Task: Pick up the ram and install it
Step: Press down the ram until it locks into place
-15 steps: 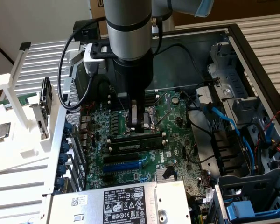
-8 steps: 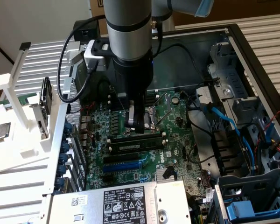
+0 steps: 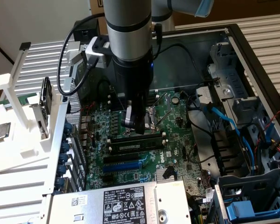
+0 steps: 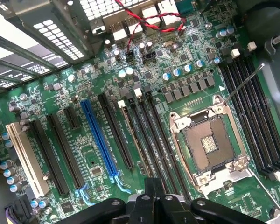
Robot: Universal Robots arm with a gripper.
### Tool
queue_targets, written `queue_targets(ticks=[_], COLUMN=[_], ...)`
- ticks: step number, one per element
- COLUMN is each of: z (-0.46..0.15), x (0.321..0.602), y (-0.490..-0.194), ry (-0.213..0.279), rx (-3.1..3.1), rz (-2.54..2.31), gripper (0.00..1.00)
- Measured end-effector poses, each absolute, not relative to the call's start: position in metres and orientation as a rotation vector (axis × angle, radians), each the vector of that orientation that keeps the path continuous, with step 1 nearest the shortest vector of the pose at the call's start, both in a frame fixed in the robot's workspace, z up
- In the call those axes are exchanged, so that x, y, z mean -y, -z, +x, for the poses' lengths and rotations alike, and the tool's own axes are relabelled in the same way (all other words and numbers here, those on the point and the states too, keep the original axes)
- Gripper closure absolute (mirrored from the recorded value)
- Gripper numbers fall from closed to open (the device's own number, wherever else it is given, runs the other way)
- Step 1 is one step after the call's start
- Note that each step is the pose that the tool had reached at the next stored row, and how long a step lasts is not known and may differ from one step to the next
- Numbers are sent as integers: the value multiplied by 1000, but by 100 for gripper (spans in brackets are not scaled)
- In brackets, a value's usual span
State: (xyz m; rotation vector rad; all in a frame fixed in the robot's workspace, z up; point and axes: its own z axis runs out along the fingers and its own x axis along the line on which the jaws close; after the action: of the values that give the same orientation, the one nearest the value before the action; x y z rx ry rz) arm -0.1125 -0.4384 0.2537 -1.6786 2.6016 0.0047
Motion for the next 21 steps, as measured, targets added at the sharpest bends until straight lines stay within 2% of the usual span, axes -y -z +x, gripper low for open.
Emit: queue_targets(ticks=[21], z=[-112], x=[438], y=[-254], ry=[8], rx=[-2859], rz=[-1190], gripper=[90])
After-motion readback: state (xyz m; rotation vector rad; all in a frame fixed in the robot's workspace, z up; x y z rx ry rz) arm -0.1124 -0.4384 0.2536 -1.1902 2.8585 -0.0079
